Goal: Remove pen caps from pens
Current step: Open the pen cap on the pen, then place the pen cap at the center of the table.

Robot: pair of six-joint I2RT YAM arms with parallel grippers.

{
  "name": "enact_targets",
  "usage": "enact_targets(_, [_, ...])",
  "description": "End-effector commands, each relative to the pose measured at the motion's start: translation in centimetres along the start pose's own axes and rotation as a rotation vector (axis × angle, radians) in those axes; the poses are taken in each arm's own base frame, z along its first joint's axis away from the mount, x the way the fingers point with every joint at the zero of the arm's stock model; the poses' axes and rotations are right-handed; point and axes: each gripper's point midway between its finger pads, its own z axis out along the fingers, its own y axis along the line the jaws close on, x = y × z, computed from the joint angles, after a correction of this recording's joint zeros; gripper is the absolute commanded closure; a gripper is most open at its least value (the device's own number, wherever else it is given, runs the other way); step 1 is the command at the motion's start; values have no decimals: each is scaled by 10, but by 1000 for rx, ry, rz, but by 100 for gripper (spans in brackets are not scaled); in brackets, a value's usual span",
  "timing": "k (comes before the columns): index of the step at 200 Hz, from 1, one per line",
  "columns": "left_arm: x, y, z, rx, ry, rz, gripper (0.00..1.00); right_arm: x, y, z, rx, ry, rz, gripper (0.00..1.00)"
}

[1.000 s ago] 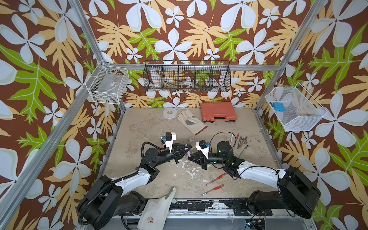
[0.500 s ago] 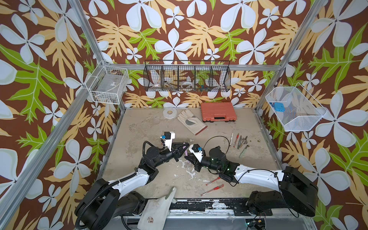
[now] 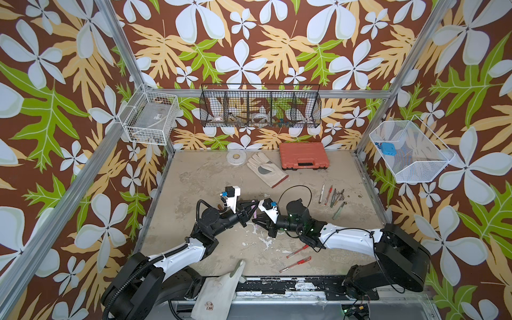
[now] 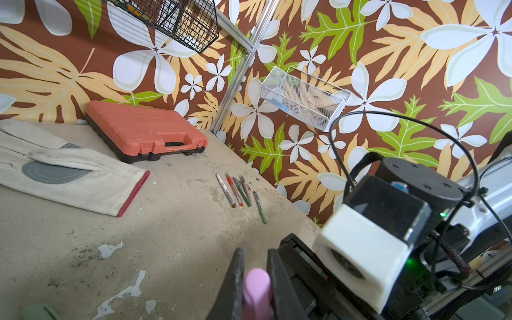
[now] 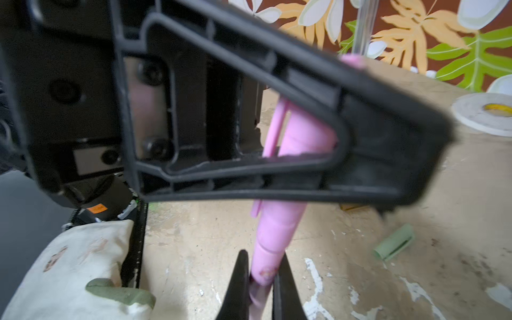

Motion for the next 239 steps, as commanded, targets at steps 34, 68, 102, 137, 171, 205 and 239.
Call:
enact_targets(34, [-33, -15, -5, 49, -130, 3, 100, 14, 45, -6, -287, 47, -17, 100])
enact_targets(68, [-36, 6, -3, -61, -134, -51, 100, 14, 20, -8, -102, 45, -61, 100])
enact_targets(102, [-36, 10, -4, -84, -143, -52, 100, 10, 11, -11, -23, 31, -88, 100])
enact_targets(137, [-44, 10, -12, -101, -183, -49, 100, 15, 10, -11, -17, 51, -100, 100])
enact_targets(171, [-52, 14, -25, -138, -235, -37, 100, 20, 5, -17, 2, 64, -106, 100])
enact_targets(205, [-56, 17, -33, -168, -268, -27, 100, 20, -4, -21, 23, 61, -93, 100])
enact_targets(239, [-44, 48, -25, -311, -203, -47, 100, 15, -35, -34, 130, 28, -11, 100])
